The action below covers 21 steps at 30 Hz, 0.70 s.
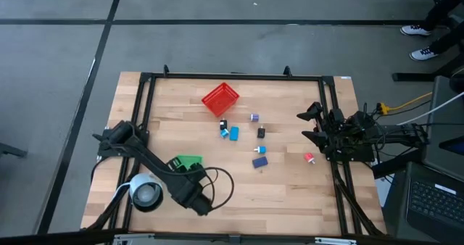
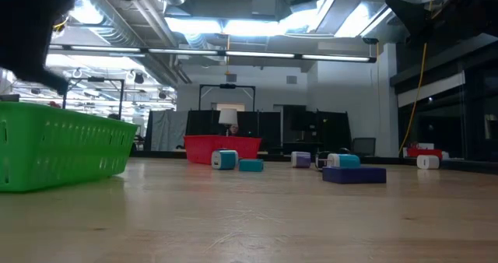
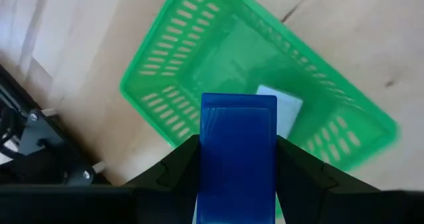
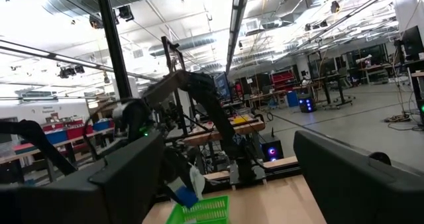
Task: Pick & Place Office items
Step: Put the left blue digital clock into the green bin, then put the blue digital clock into the green bin
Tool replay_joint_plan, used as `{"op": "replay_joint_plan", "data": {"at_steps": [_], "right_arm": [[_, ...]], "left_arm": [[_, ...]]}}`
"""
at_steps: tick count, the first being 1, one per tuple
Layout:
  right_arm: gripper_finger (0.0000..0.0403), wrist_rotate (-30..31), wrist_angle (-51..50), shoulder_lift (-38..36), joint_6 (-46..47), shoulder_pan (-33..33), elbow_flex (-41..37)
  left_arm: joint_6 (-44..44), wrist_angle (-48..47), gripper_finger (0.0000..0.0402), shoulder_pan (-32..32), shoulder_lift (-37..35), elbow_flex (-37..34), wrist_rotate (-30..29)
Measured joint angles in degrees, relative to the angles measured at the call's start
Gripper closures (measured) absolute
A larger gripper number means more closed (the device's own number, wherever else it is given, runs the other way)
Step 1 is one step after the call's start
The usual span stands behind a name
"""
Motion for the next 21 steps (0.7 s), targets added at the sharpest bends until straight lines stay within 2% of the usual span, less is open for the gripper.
{"op": "replay_joint_plan", "data": {"at_steps": [6,11,21], "right_arm": [[0.0058,0.0,0.0,0.0,0.0,0.0,0.0],[0.0058,0.0,0.0,0.0,-0.2,0.0,0.0],[0.0058,0.0,-0.2,0.0,-0.2,0.0,0.0]], "left_arm": [[2.3,8.1,0.025,1.6,0.0,-6.3,1.3],[2.1,8.4,0.0248,2.0,0.0,-8.9,1.4],[-0.3,8.6,0.0187,1.9,0.0,-9.0,-0.3]]}}
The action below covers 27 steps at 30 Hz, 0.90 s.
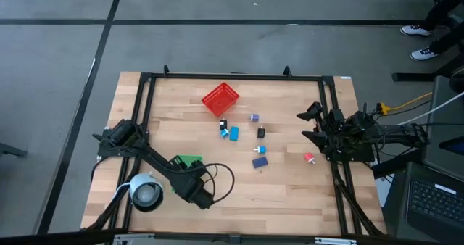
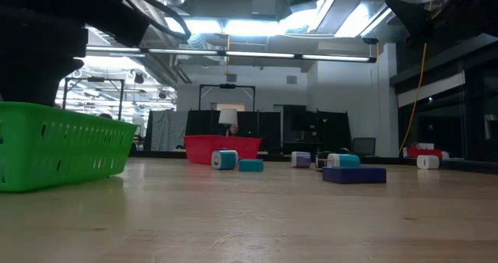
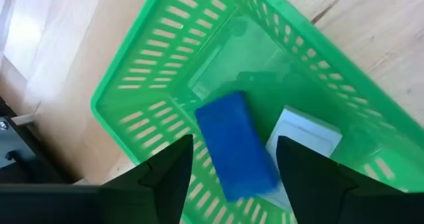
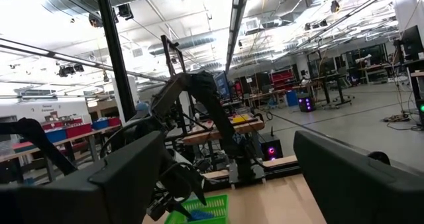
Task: Pick & Place Office items
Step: Put the blue digital clock into the green bin
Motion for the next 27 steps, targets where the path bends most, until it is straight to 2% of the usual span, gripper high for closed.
{"op": "replay_joint_plan", "data": {"at_steps": [5,8,11,16,19,22,27], "right_arm": [[0.0058,0.0,0.0,0.0,0.0,0.0,0.0],[0.0058,0.0,0.0,0.0,0.0,0.0,0.0],[0.0058,0.0,0.0,0.0,0.0,0.0,0.0],[0.0058,0.2,0.0,0.0,0.0,0.0,0.0],[0.0058,0.2,0.0,0.0,0.0,0.0,0.0],[0.0058,0.2,0.0,0.0,0.0,0.0,0.0],[0.0058,0.2,0.0,0.0,-0.2,0.0,0.0]], "left_arm": [[-1.0,0.1,0.0176,-0.1,0.0,0.9,-0.7],[-1.8,-0.9,0.0175,-0.1,0.0,3.5,-5.4],[-2.5,-2.3,0.0174,0.4,0.0,7.8,-13.7],[-2.3,-1.9,0.0174,1.4,0.0,16.7,-34.4],[6.0,2.9,0.0174,2.3,-0.1,21.3,-44.1],[22.1,10.4,0.0174,4.3,-0.1,24.4,-43.3],[43.4,26.7,0.0174,10.3,0.0,25.1,-29.8]]}}
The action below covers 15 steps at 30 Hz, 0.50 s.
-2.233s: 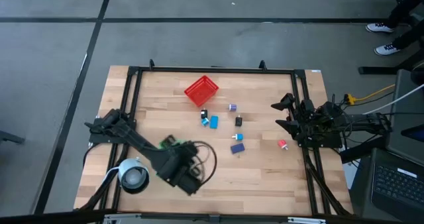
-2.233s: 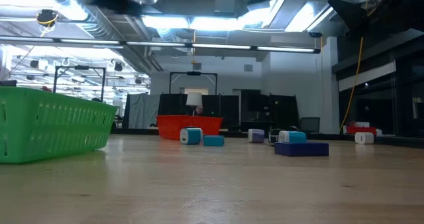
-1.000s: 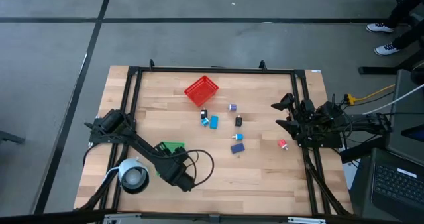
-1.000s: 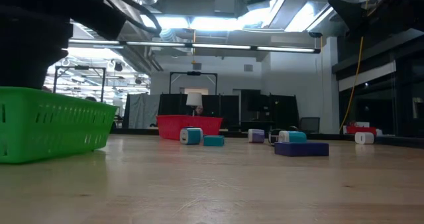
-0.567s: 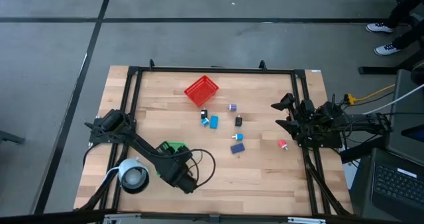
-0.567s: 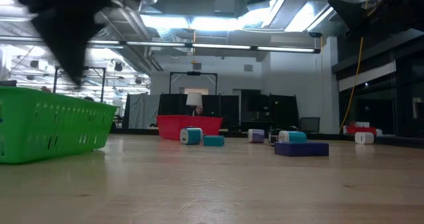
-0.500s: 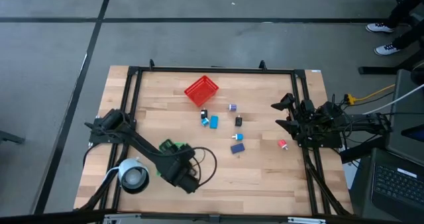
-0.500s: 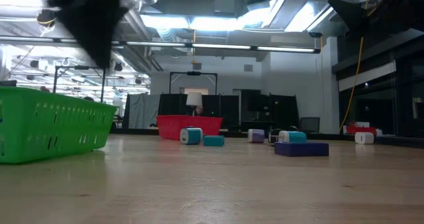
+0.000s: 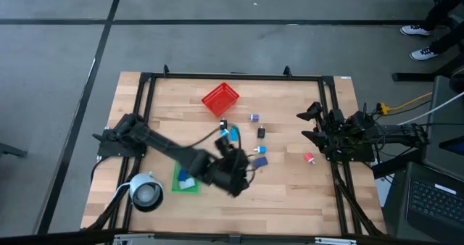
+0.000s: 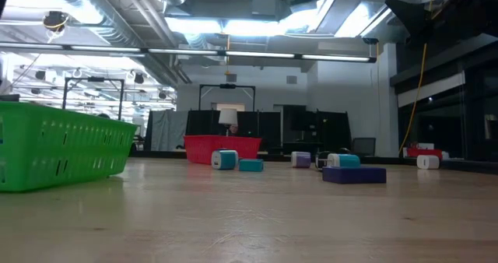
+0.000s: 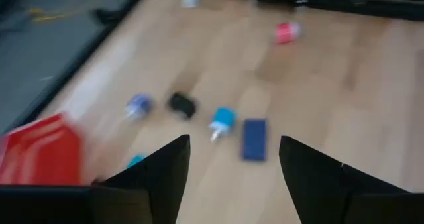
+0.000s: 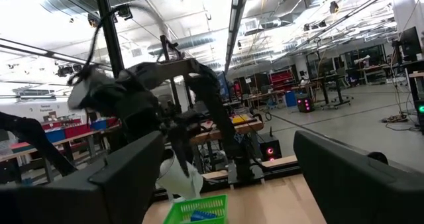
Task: Pick & Place Office items
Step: Put the blue digital clock into the green bin
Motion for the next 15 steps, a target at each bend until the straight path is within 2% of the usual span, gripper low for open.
{"op": "replay_joint_plan", "data": {"at_steps": [2,10,15], "right_arm": [[0.0058,0.0,0.0,0.0,0.0,0.0,0.0],[0.0058,-0.2,-0.3,0.0,-0.5,0.0,0.0],[0.0058,-0.2,-0.7,0.0,-1.1,0.0,0.0]], "left_arm": [[4.8,4.3,0.0174,2.7,0.8,0.1,3.9],[17.0,6.8,0.0174,11.4,6.5,0.0,13.3],[20.1,13.2,0.0181,14.0,10.5,0.0,20.5]]}}
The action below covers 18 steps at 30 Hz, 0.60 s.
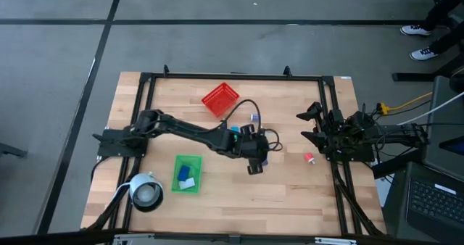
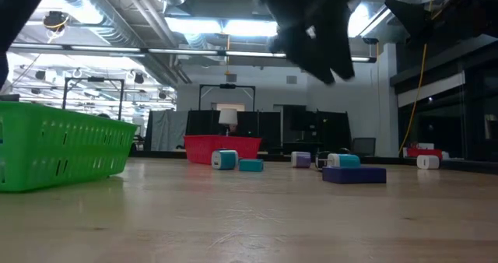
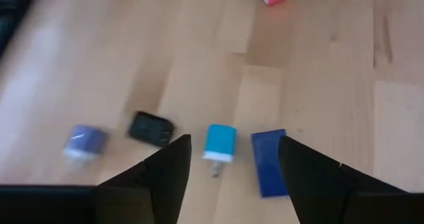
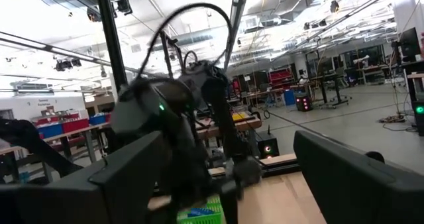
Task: Pick & Place Office items
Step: Put the blue digital clock into the green bin
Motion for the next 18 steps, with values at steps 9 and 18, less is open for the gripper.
{"op": "replay_joint_plan", "data": {"at_steps": [9,18], "right_arm": [[0.0058,-0.9,-0.2,0.0,0.0,0.0,0.0],[0.0058,-1.1,-0.1,0.0,0.0,0.0,0.0]], "left_arm": [[-4.2,5.7,0.0174,2.1,5.7,0.0,9.1],[-6.1,6.8,0.0169,2.2,7.4,0.0,6.9]]}}
